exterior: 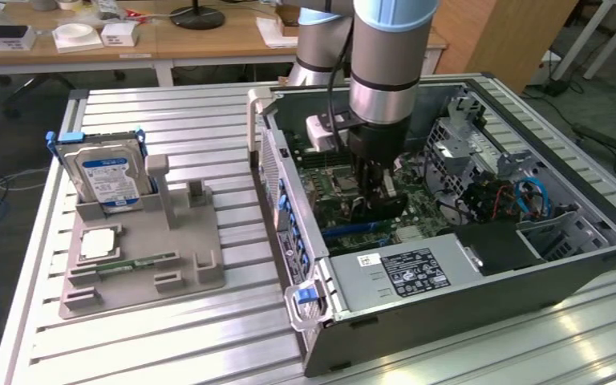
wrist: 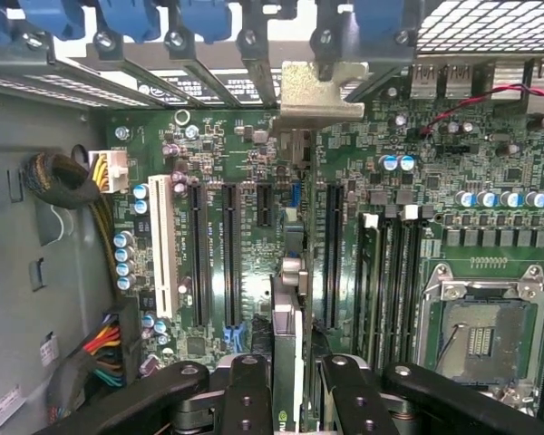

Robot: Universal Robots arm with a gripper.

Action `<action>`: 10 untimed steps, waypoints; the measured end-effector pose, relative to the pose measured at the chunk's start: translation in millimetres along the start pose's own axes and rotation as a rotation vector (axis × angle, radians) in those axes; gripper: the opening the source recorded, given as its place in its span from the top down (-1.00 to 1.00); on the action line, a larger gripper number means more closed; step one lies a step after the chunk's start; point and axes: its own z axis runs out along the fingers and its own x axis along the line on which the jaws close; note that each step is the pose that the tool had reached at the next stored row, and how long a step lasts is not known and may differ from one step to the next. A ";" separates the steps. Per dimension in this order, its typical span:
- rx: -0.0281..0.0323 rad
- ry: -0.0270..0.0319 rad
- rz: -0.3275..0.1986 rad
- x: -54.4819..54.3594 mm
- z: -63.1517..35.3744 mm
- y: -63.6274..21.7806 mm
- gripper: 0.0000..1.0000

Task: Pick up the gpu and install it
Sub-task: 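Insert the gpu into the slot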

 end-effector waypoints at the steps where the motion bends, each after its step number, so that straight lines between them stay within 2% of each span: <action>1: 0.0000 0.0000 0.000 0.3 0.2 0.1 0.48; 4: 0.0001 -0.0002 0.000 0.6 0.7 1.6 0.48; 10: 0.0001 -0.0002 0.000 0.7 1.5 10.2 0.48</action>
